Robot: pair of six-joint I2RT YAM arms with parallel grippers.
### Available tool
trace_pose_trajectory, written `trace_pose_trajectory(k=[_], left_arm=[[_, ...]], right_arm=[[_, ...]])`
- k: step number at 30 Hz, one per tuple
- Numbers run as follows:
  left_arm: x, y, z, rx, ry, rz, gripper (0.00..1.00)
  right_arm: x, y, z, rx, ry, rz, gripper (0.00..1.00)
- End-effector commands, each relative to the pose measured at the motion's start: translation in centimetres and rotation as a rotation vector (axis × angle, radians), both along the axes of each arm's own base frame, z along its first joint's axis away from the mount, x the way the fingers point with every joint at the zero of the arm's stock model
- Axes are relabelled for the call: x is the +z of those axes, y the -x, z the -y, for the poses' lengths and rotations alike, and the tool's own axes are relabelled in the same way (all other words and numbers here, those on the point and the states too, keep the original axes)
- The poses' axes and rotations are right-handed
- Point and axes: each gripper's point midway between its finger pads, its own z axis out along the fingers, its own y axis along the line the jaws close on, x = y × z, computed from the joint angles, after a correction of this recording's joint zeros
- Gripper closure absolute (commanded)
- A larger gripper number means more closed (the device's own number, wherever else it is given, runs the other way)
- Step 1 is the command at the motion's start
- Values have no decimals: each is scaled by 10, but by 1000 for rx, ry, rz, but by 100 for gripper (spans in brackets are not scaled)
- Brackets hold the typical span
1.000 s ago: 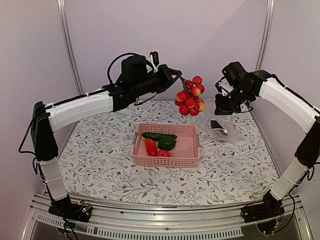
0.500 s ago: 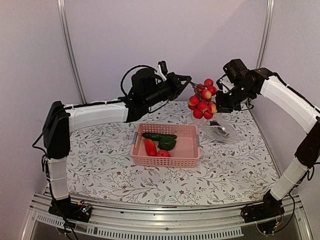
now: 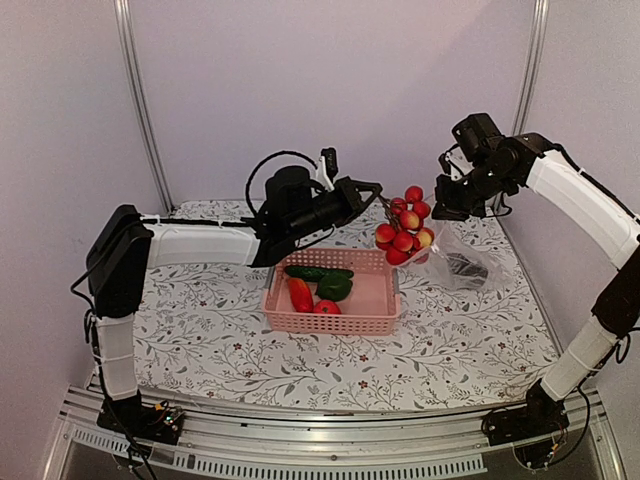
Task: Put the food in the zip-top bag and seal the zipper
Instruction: Place the fake fruit in the zipper food storage bag.
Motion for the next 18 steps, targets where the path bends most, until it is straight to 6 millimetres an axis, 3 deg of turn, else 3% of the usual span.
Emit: trace_pose_trajectory(k=[1, 9, 18], left_arm=[[7, 20, 13, -78, -68, 147, 100], [5, 47, 33, -175, -260, 360, 100], [51, 55, 13, -88, -229, 523, 100]], right_arm=[[23, -10, 4, -28, -31, 72, 100], [26, -15, 6, -28, -20, 81, 100], [2, -14, 3, -14, -5, 23, 100]])
